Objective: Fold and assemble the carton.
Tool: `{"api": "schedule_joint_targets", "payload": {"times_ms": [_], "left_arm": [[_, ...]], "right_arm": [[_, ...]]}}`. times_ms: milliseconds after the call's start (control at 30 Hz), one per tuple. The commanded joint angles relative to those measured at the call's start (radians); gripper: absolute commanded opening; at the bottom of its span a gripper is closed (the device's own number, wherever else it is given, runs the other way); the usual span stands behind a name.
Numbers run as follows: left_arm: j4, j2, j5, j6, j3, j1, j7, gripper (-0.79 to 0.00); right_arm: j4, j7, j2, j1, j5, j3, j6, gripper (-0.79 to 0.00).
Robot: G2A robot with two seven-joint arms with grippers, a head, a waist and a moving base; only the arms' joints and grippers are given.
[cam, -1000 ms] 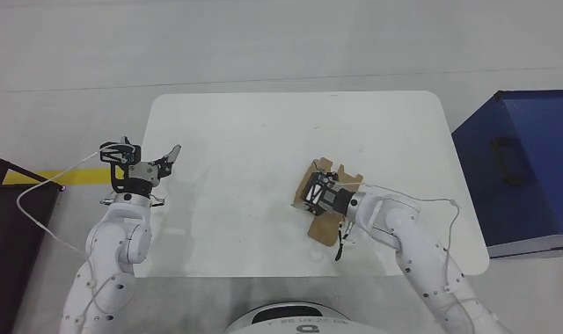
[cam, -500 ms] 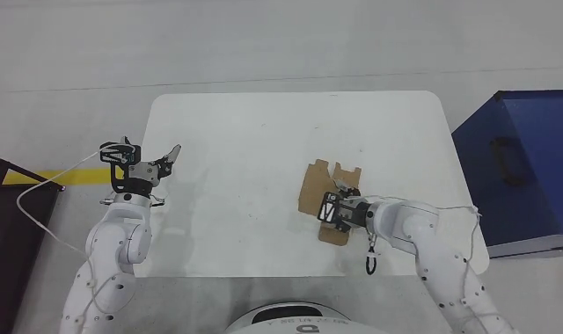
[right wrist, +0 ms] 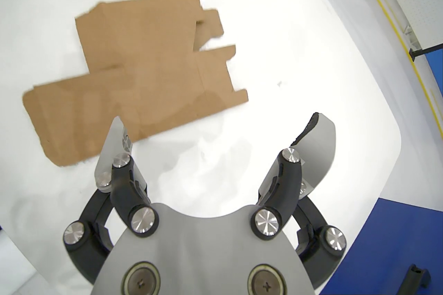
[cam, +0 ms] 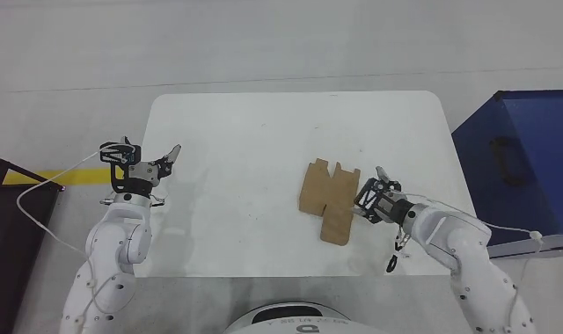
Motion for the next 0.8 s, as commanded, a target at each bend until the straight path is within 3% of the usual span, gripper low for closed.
{"api": "schedule_joint_targets", "payload": {"times_ms": [0,200,367,533,767], "left_arm": [[0.000,0.000,0.000,0.000,0.000,0.000,0.000,0.000],[0.000,0.000,0.000,0.000,0.000,0.000,0.000,0.000],[0.000,0.000,0.000,0.000,0.000,0.000,0.000,0.000],[0.000,0.000,0.000,0.000,0.000,0.000,0.000,0.000],[0.000,0.000,0.000,0.000,0.000,0.000,0.000,0.000]], "right_arm": [[0.007,0.001,-0.005,0.017,-0.033,-0.064,0.033,0.000],[0.064,0.036,-0.022,0.121,-0.164,-0.258,0.090,0.000],[0.091,0.091,-0.028,0.163,-0.222,-0.325,0.076,0.000],[0.087,0.145,-0.019,0.140,-0.245,-0.287,0.059,0.000],[0.030,0.192,0.005,0.035,-0.284,-0.127,0.051,0.000]]}}
